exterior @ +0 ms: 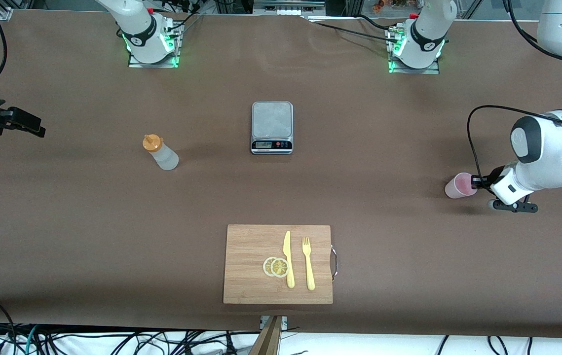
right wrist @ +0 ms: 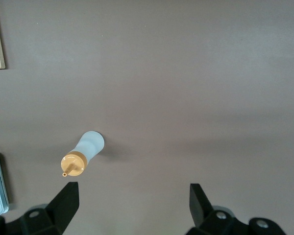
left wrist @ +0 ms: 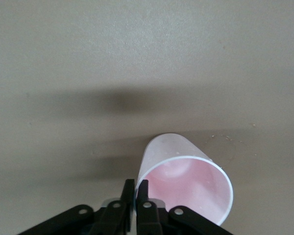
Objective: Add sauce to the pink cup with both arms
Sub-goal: 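Carry the pink cup with the left gripper onto the scale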
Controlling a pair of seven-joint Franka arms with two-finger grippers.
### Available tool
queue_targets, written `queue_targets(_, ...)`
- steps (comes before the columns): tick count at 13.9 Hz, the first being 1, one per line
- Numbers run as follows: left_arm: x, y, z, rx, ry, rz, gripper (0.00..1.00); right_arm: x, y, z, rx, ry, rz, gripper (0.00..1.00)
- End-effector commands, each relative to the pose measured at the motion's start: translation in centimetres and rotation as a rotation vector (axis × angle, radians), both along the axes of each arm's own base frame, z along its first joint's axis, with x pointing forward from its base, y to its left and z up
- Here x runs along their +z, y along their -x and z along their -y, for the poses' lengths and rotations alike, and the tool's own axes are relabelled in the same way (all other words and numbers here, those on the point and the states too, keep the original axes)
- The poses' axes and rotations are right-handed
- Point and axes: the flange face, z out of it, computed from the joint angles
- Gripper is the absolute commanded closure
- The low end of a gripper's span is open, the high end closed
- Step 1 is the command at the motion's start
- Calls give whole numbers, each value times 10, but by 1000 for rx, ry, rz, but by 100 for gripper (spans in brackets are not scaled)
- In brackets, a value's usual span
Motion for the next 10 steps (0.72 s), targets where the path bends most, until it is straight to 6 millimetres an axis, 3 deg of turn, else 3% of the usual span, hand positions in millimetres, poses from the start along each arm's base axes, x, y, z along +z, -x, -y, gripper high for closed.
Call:
queue_targets(1, 26, -10, 17, 13, 25, 13, 100, 2, 0, 2, 13, 5, 6, 0)
queue_targets(4, 69, -26, 104, 3, 67, 15, 100, 1, 0, 2, 13, 5, 5, 0)
queue_targets(6, 87, -22, 182, 35, 79, 21, 100, 1, 0, 3, 11, 5, 5, 0)
queue_targets(8, 97, -4, 272, 62, 94, 5, 100, 1, 0, 3, 11, 5, 5, 0)
queue_targets(10, 104, 27, 361, 123, 98, -27, 100, 1, 0, 3, 13, 5, 5, 0)
